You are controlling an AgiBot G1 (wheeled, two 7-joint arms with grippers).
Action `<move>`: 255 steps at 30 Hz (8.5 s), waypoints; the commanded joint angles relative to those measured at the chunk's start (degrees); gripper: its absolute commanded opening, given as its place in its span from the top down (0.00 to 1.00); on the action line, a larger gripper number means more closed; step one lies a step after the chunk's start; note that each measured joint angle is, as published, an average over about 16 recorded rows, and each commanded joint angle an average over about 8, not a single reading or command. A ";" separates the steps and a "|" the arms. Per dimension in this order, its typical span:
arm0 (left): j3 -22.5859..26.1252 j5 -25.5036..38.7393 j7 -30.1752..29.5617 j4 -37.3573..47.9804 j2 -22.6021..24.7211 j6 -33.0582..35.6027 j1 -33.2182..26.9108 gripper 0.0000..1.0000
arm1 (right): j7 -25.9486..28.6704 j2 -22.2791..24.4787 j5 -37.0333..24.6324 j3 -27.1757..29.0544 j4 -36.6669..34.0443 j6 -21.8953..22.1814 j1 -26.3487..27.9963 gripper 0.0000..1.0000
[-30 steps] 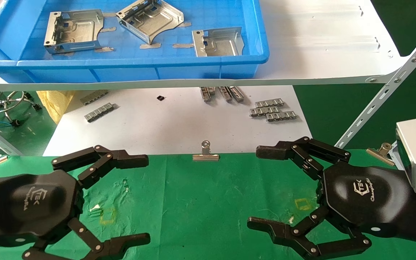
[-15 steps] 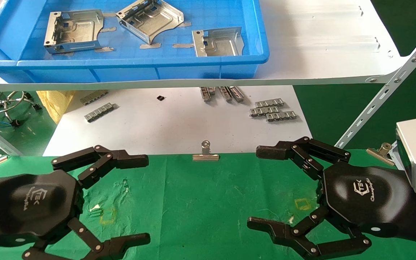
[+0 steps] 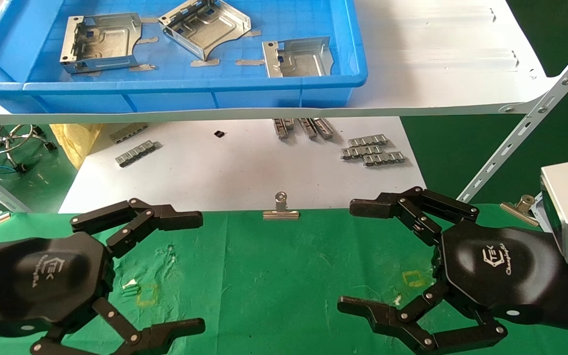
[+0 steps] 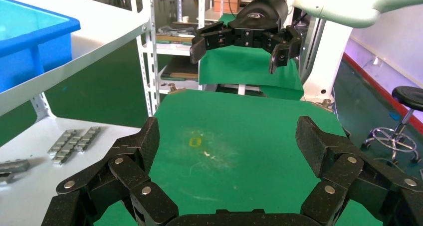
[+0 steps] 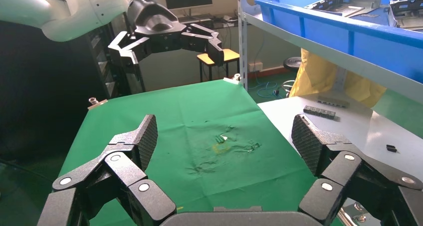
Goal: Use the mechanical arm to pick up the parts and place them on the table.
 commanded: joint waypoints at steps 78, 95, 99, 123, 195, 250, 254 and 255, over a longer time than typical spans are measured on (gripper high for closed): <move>15.19 35.88 10.76 73.58 39.27 -37.56 -57.59 1.00 | 0.00 0.00 0.00 -0.01 0.00 0.00 0.00 1.00; 16.50 37.77 7.89 74.16 39.47 -40.07 -57.53 1.00 | 0.00 0.00 0.00 -0.01 0.00 0.00 0.00 0.00; 16.70 38.06 7.59 74.00 39.33 -40.04 -57.56 1.00 | 0.00 0.00 0.00 -0.01 0.00 0.00 0.00 0.00; 14.38 34.66 8.68 71.08 36.06 -33.08 -59.70 1.00 | 0.00 0.00 0.01 -0.01 0.00 0.00 0.00 0.00; 42.13 21.69 65.34 67.37 14.45 5.31 -37.17 0.00 | -0.01 0.01 0.01 -0.02 0.00 0.00 0.01 0.00; 19.45 1.28 24.14 33.26 3.92 3.22 -13.24 0.00 | -0.02 0.01 0.03 -0.02 -0.02 0.01 0.00 0.00; 17.04 1.12 21.15 29.13 3.43 2.82 -11.59 0.00 | -0.02 0.01 0.03 -0.02 -0.02 0.01 0.00 0.00; 16.44 1.07 20.39 28.08 3.31 2.72 -11.17 0.00 | -0.02 0.01 0.03 -0.02 -0.02 0.01 0.00 0.00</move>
